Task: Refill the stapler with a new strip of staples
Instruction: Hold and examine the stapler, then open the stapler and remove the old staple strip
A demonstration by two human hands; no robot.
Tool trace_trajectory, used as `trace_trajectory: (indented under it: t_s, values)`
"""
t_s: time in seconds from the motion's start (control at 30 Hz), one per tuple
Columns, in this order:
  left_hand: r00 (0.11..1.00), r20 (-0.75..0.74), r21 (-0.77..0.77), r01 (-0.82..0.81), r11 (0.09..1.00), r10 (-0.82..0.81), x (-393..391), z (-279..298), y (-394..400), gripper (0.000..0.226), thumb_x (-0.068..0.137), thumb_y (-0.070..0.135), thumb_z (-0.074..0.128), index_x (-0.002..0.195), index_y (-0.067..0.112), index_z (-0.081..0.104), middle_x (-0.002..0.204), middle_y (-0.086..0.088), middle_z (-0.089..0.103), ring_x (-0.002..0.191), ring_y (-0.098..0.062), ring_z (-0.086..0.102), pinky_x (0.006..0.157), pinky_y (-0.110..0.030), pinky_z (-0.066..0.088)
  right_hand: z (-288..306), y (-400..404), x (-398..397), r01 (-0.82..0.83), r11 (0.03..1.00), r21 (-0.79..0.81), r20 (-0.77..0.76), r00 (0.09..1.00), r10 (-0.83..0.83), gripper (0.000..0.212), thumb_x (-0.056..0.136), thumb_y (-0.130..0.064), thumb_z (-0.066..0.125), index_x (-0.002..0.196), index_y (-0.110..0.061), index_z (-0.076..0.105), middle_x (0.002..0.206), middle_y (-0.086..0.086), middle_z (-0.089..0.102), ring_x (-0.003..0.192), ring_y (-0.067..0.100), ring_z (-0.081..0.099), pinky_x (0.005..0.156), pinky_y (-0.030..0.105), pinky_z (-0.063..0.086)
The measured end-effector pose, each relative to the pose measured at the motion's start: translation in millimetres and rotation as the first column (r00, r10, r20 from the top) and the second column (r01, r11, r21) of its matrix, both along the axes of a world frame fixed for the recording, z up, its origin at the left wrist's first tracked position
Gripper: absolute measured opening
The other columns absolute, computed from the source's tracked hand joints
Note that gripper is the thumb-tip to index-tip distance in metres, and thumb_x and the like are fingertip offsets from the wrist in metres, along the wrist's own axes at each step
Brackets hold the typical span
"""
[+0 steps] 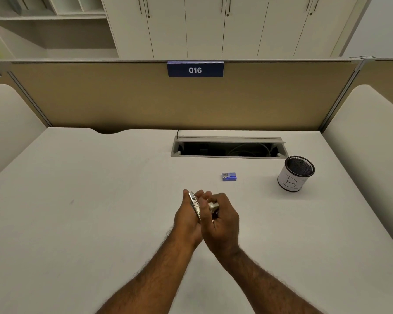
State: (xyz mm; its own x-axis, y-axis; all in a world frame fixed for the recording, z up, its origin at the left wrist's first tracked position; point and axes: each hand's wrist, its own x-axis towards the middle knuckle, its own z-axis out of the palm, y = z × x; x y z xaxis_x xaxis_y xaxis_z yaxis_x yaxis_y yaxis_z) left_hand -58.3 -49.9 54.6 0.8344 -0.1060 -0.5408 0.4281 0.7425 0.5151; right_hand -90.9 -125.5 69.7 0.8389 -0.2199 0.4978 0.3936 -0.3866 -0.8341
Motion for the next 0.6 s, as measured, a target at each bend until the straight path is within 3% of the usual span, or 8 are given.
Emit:
trace_trajectory:
  t_s: [0.07, 0.13, 0.2, 0.27, 0.4, 0.53, 0.6]
  values:
    - [0.999, -0.012, 0.114, -0.032, 0.993, 0.034, 7.2, 4.0, 9.1, 0.047, 0.095, 0.050, 0.038, 0.104, 0.013, 0.065, 0.084, -0.003, 0.070, 0.075, -0.019, 0.064, 0.066, -0.033, 0.053, -2.3, -1.3, -9.9, -0.065, 0.997, -0.031, 0.071, 0.995, 0.067, 0.031, 0.092, -0.048, 0.046, 0.081, -0.020, 0.052, 0.073, -0.011, 0.049, 0.060, 0.004, 0.049, 0.049, 0.019, 0.041]
    - [0.999, -0.011, 0.117, -0.051, 0.992, 0.052, 12.5, 10.6, 12.5, 0.046, 0.095, 0.049, 0.039, 0.100, 0.011, 0.066, 0.067, -0.001, 0.065, 0.050, -0.011, 0.053, 0.046, -0.022, 0.046, -6.1, -3.1, -17.4, -0.139, 0.988, -0.066, 0.134, 0.980, 0.147, 0.031, 0.091, -0.049, 0.047, 0.083, -0.018, 0.052, 0.078, -0.009, 0.049, 0.065, 0.003, 0.049, 0.051, 0.020, 0.042]
    - [0.998, 0.004, 0.070, -0.062, 0.996, 0.061, 15.4, 14.7, 14.3, 0.045, 0.096, 0.047, 0.040, 0.098, 0.010, 0.064, 0.060, 0.000, 0.058, 0.038, -0.007, 0.044, 0.037, -0.016, 0.038, -11.4, -4.9, -23.6, -0.196, 0.973, -0.125, 0.174, 0.961, 0.216, 0.034, 0.089, -0.049, 0.051, 0.085, -0.016, 0.054, 0.084, -0.005, 0.053, 0.074, -0.002, 0.049, 0.058, 0.013, 0.041]
    - [0.998, 0.016, 0.002, -0.057, 0.998, 0.056, 17.1, 14.6, 17.1, 0.043, 0.095, 0.047, 0.042, 0.097, 0.010, 0.063, 0.060, 0.001, 0.054, 0.037, -0.007, 0.041, 0.038, -0.018, 0.035, -15.9, -7.4, -28.6, -0.225, 0.961, -0.161, 0.178, 0.951, 0.253, 0.040, 0.087, -0.053, 0.051, 0.086, -0.013, 0.056, 0.087, -0.001, 0.057, 0.082, -0.003, 0.050, 0.067, 0.009, 0.040]
    - [0.999, 0.019, -0.047, -0.033, 0.998, 0.034, 15.9, 7.9, 23.2, 0.043, 0.093, 0.048, 0.045, 0.098, 0.009, 0.064, 0.056, 0.002, 0.051, 0.038, -0.006, 0.040, 0.040, -0.018, 0.034, -20.5, -11.6, -35.4, -0.275, 0.948, -0.157, 0.155, 0.942, 0.299, 0.046, 0.086, -0.055, 0.050, 0.087, -0.010, 0.061, 0.086, 0.003, 0.063, 0.081, 0.009, 0.058, 0.067, 0.015, 0.045]
    - [0.999, 0.021, -0.015, 0.030, 0.999, -0.029, 11.5, 2.4, 23.6, 0.046, 0.090, 0.050, 0.050, 0.104, 0.010, 0.065, 0.054, 0.003, 0.049, 0.040, -0.006, 0.041, 0.040, -0.019, 0.036, -16.0, -12.9, -31.3, -0.231, 0.970, -0.076, 0.049, 0.971, 0.235, 0.032, 0.090, -0.041, 0.051, 0.084, -0.013, 0.064, 0.077, -0.004, 0.063, 0.068, 0.011, 0.058, 0.055, 0.033, 0.049]
    - [0.996, 0.026, -0.008, 0.085, 0.996, -0.085, 8.2, 0.4, 22.6, 0.048, 0.088, 0.052, 0.051, 0.107, 0.011, 0.067, 0.057, 0.002, 0.054, 0.046, -0.009, 0.052, 0.048, -0.023, 0.046, -10.1, -11.2, -22.0, -0.179, 0.983, -0.035, -0.074, 0.982, 0.176, 0.023, 0.092, -0.036, 0.052, 0.092, -0.018, 0.067, 0.078, -0.007, 0.066, 0.067, 0.012, 0.061, 0.056, 0.034, 0.051]
